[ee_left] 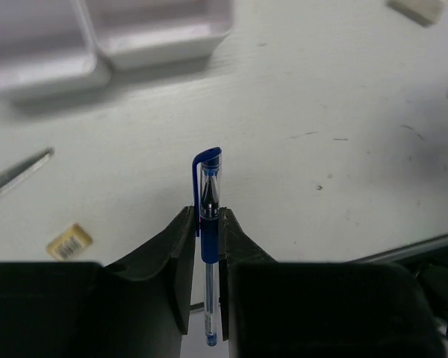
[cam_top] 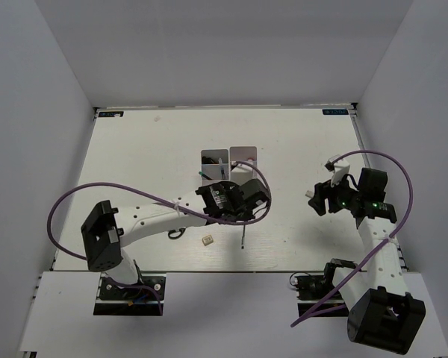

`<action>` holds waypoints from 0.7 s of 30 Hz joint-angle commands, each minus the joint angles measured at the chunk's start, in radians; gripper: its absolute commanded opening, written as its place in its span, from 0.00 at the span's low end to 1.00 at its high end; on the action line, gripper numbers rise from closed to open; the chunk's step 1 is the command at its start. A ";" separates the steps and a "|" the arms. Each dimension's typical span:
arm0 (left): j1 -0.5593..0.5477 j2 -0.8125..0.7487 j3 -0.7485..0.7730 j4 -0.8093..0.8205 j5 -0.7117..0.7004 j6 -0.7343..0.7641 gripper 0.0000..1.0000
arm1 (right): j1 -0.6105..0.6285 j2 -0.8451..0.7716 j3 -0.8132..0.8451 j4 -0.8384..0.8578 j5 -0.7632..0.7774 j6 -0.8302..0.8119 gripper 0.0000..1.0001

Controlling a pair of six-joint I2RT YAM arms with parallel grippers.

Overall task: Sort the stationery into containers
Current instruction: Place the pen at the center of the board.

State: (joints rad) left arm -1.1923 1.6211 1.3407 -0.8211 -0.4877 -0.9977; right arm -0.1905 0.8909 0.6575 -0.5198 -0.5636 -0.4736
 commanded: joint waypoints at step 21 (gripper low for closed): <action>0.390 0.083 0.121 0.709 0.471 0.847 0.01 | -0.004 0.043 -0.035 0.061 0.008 0.001 0.73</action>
State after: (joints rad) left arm -0.8223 1.6939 1.4479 -0.2245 -0.1196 -0.1856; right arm -0.1905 0.9257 0.6376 -0.4969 -0.5518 -0.4744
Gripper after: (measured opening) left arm 0.262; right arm 0.731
